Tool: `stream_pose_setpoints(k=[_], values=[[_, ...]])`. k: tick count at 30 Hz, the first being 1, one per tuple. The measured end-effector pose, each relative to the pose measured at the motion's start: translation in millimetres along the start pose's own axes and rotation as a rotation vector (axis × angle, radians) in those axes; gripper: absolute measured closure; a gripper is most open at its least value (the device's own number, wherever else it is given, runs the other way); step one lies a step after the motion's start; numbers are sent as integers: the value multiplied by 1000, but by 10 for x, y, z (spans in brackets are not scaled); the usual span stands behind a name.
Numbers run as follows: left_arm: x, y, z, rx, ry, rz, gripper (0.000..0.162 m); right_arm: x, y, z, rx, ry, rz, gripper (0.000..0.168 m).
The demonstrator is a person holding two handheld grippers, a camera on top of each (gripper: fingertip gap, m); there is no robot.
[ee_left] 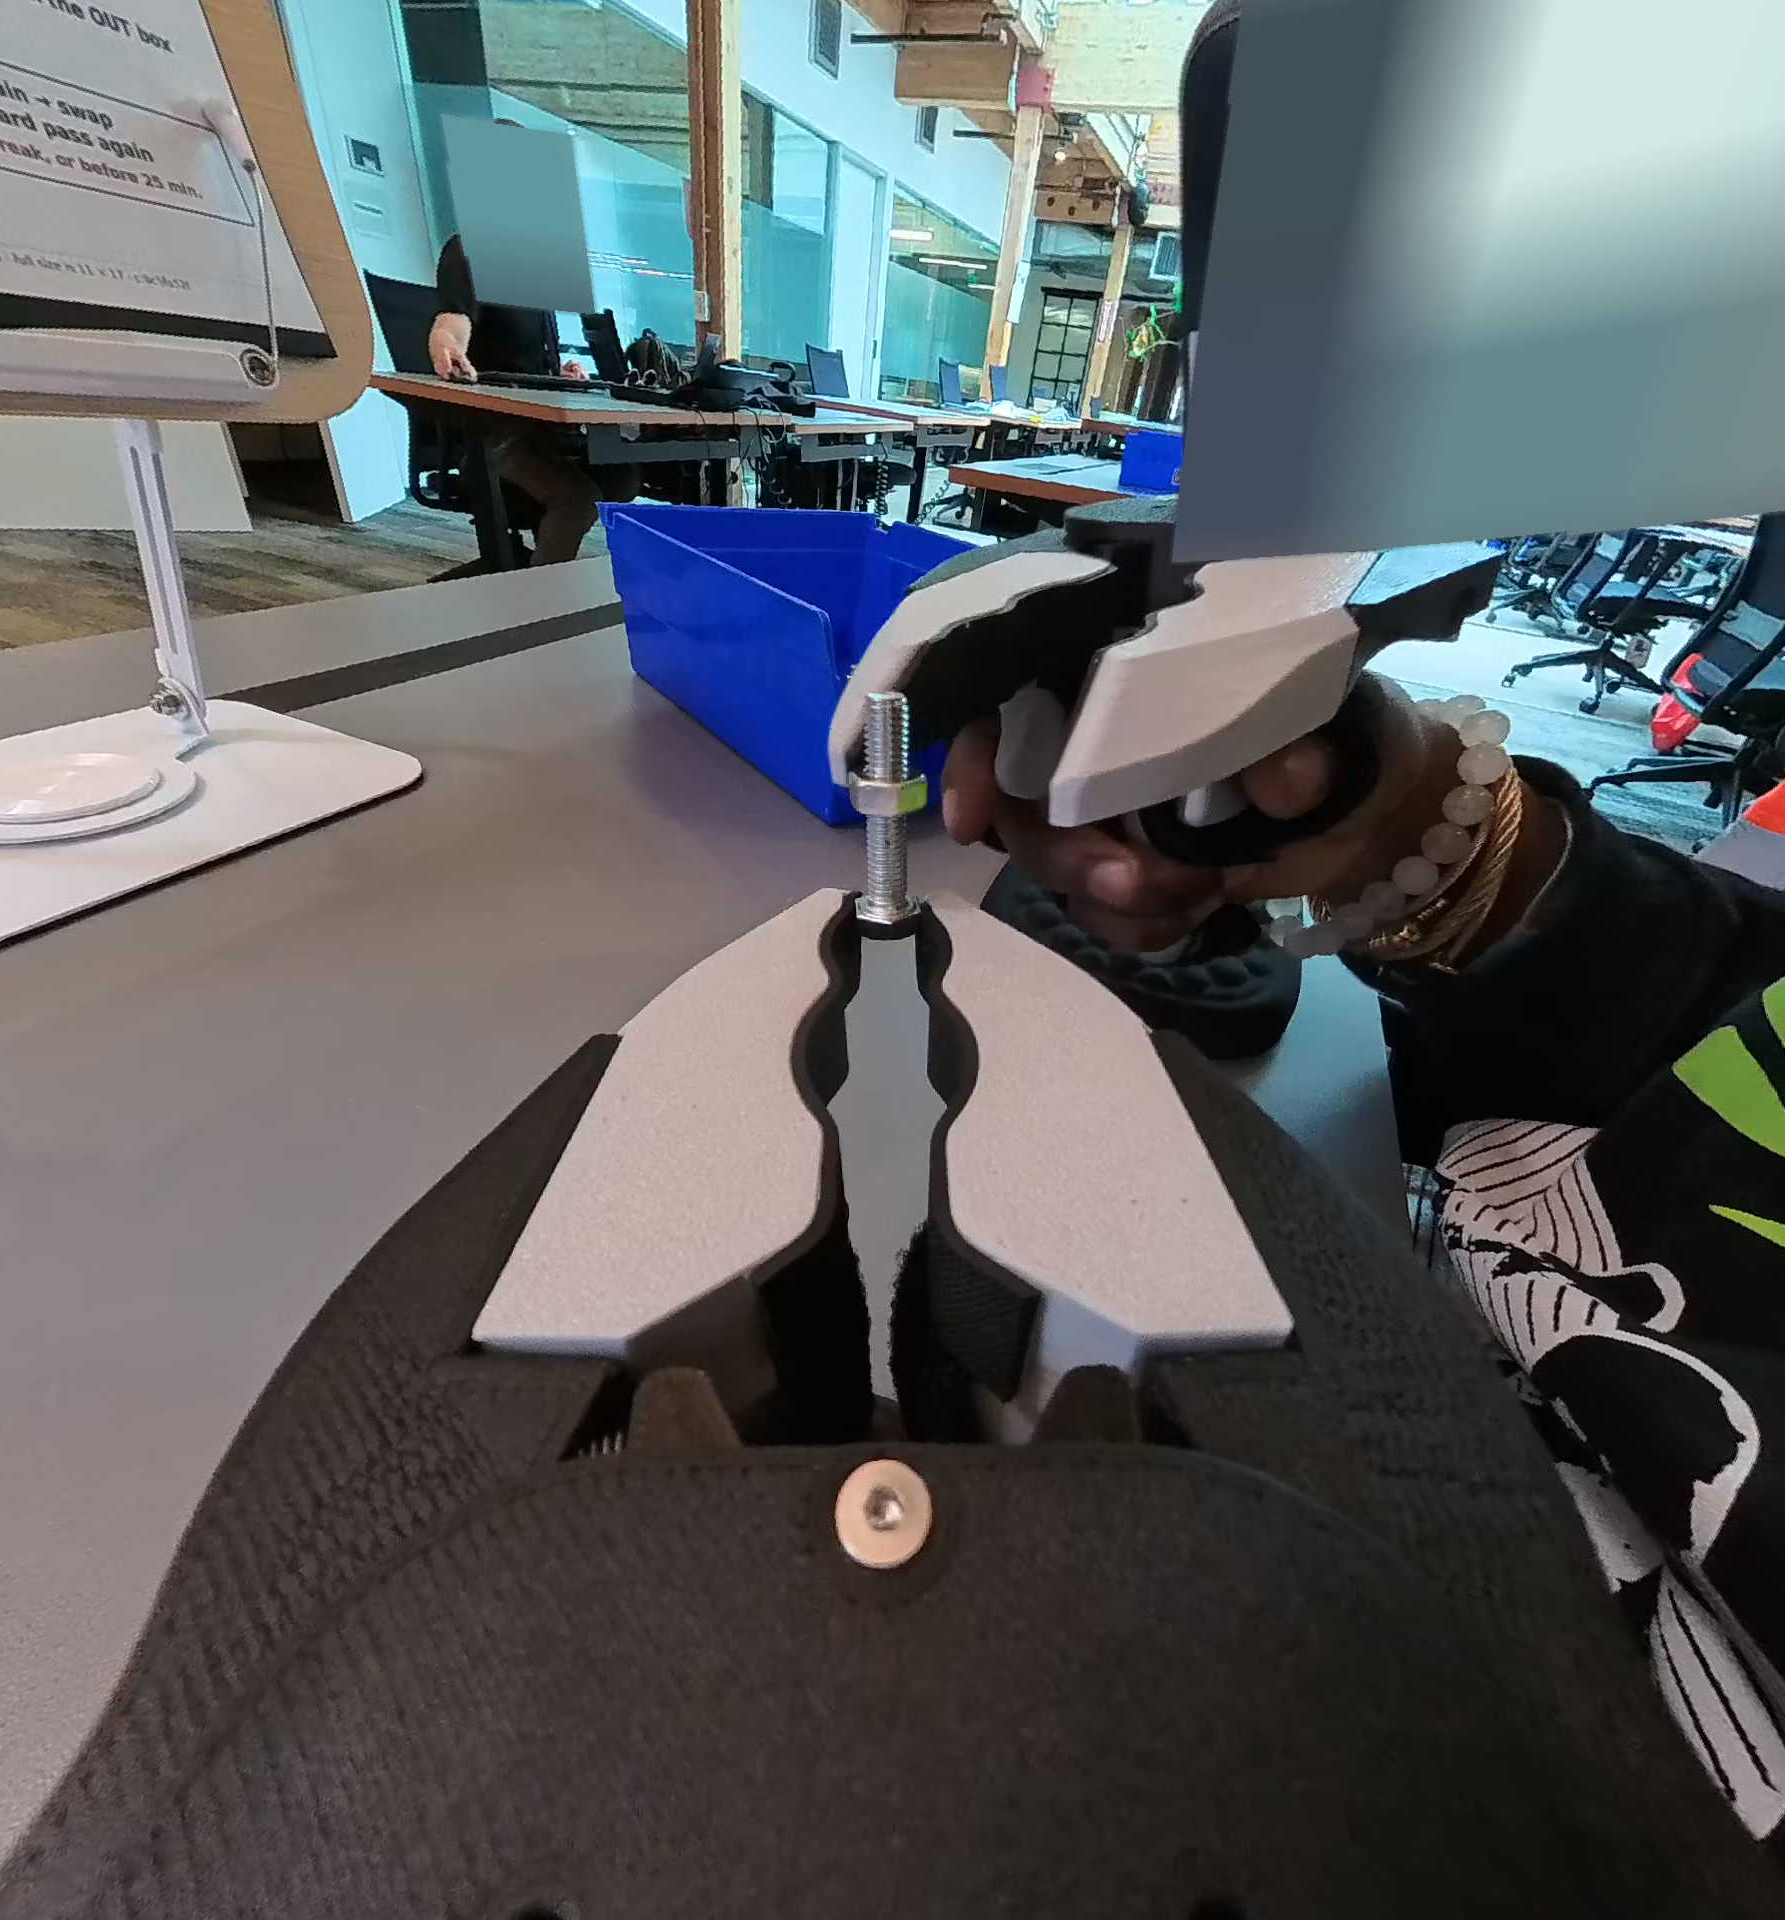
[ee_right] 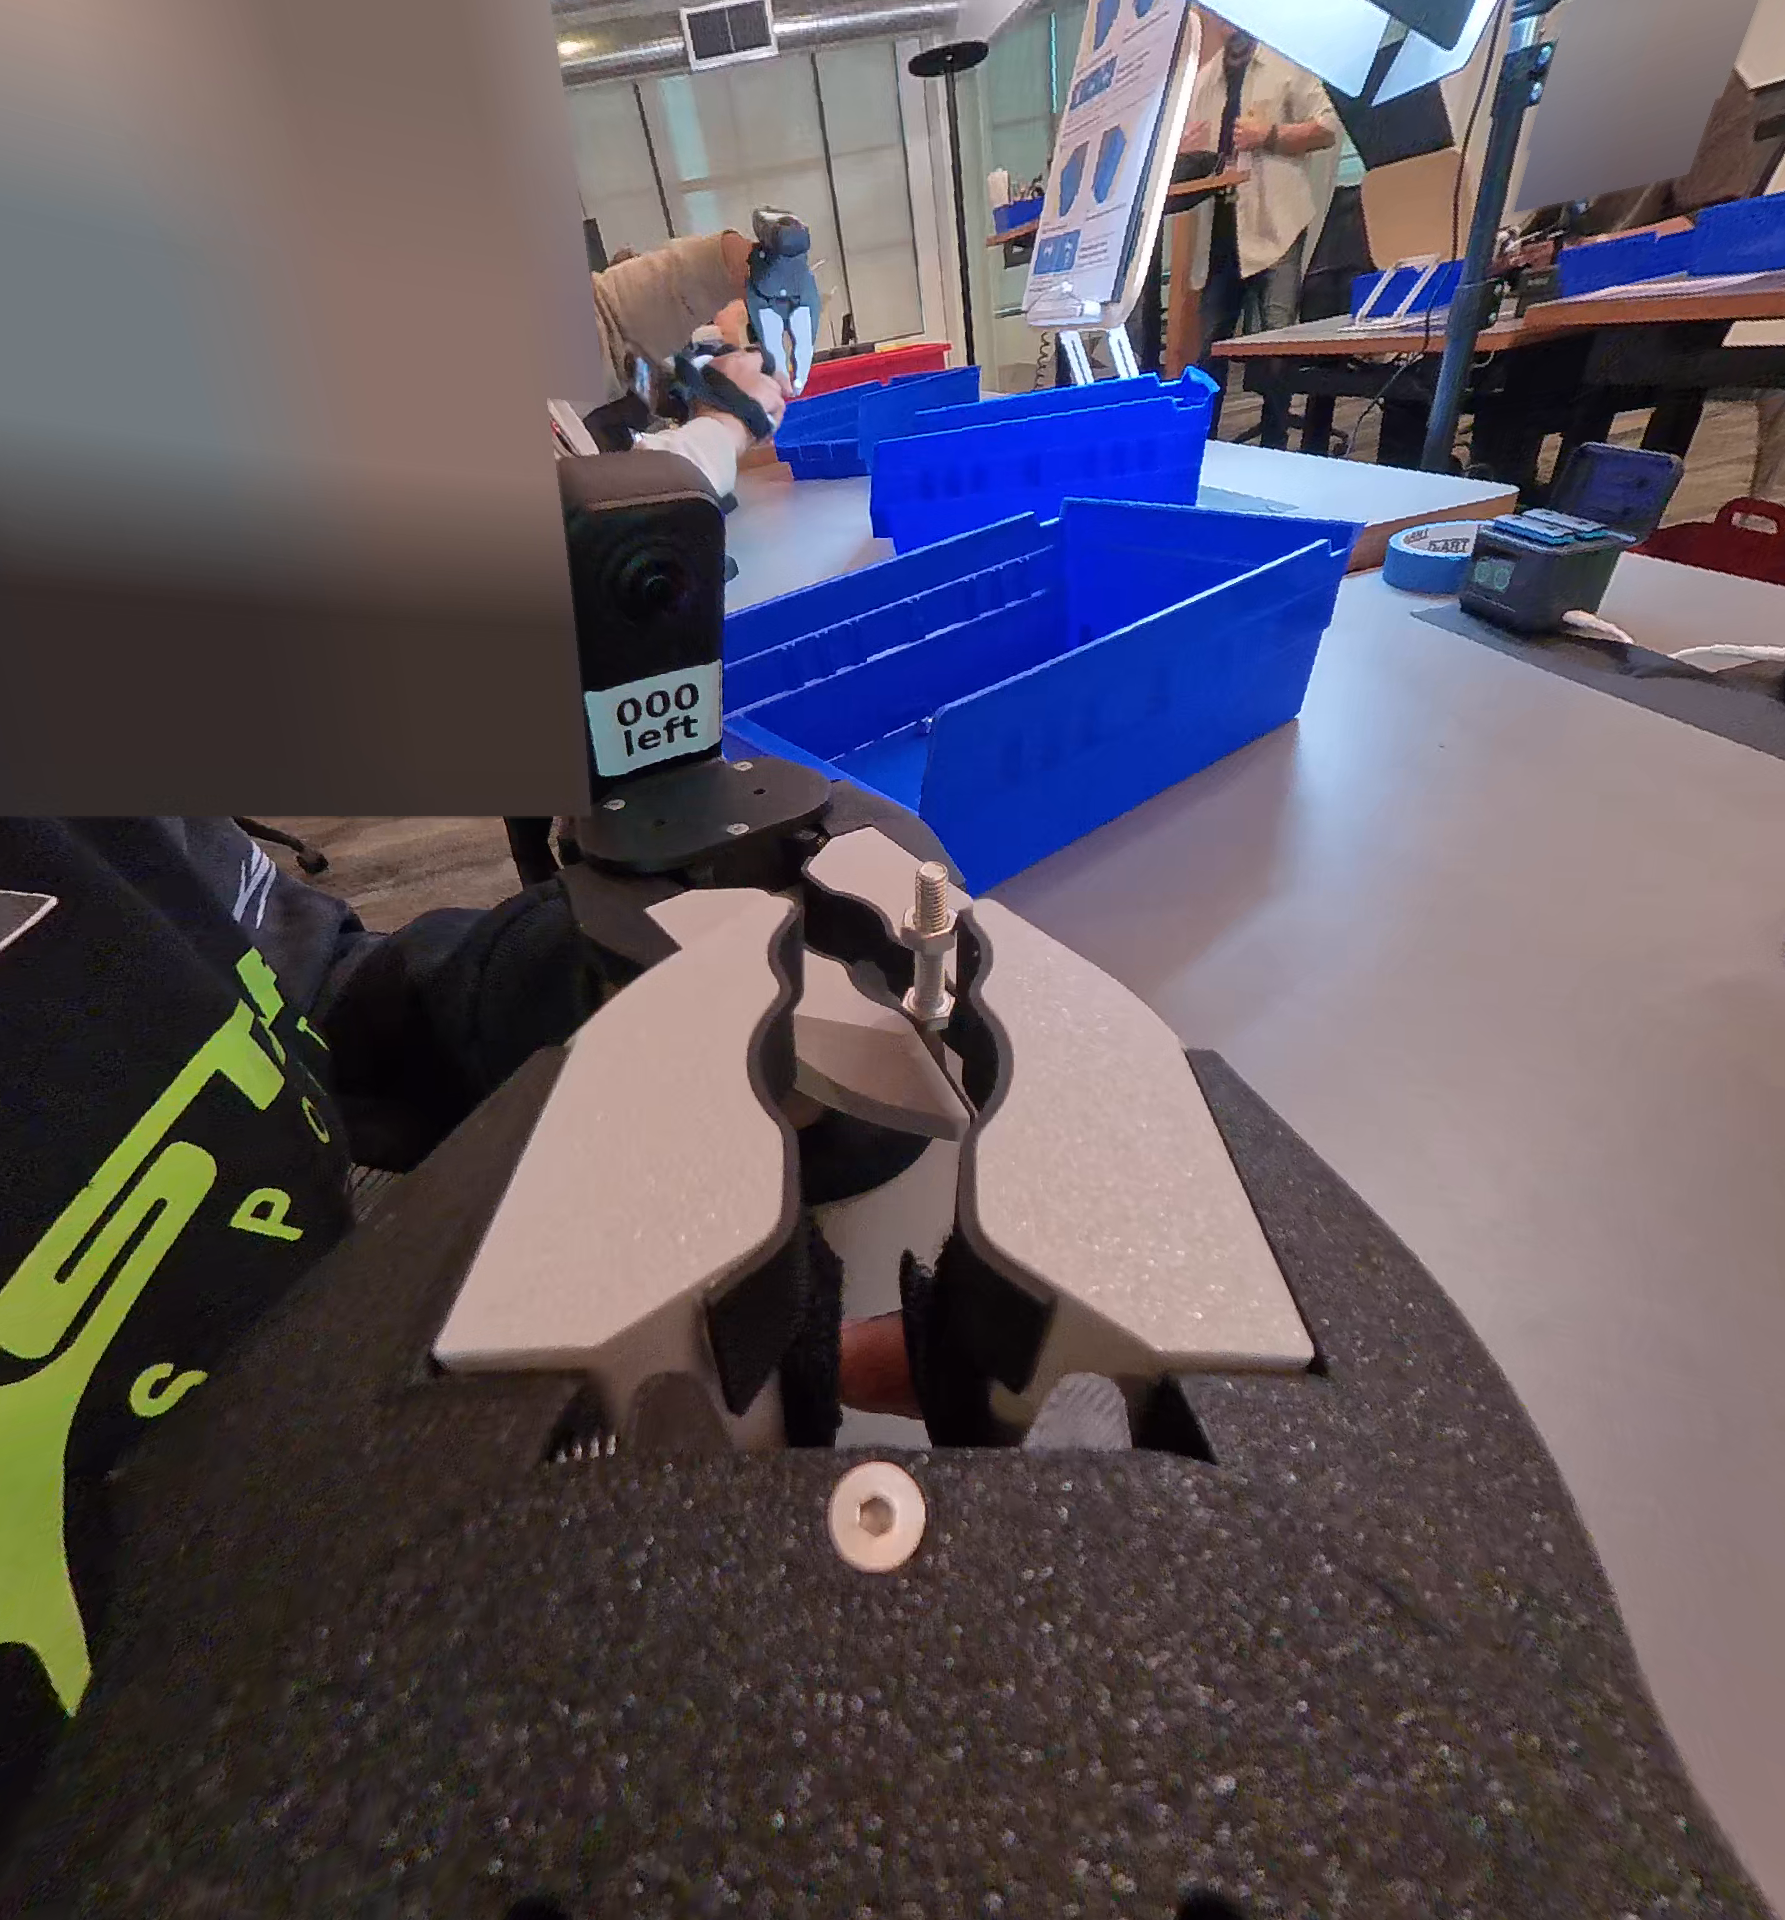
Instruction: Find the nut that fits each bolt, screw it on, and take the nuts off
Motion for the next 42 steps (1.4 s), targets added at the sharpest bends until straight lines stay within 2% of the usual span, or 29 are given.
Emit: stream_pose_setpoints(k=[15, 24, 31, 35, 42], values=[[-1, -1, -5, 1, 4, -1, 152, 4, 41, 17, -15, -2, 6, 145], [-3, -3, -5, 2, 3, -2, 152, 1, -8, 18, -6, -5, 6, 139], [-1, -3, -8, 3, 5, 0, 152, 5, 71, -24, 11, 0, -6, 145], [-2, -5, -2, 1, 0, -2, 152, 63, 115, 26, -37, 43, -17, 151], [-4, -6, 7, -3, -5, -4, 152, 121, 4, 63, -21, 83, -79, 155]])
Point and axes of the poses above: each gripper's, where its closed fingertips meet, y back along the fingers, x out of its top, z = x × y across the jaws, the point moved 4 cm from there along y, back along the fingers, and after that the axes turned 5 degrees about -z, right-handed, at the moved point
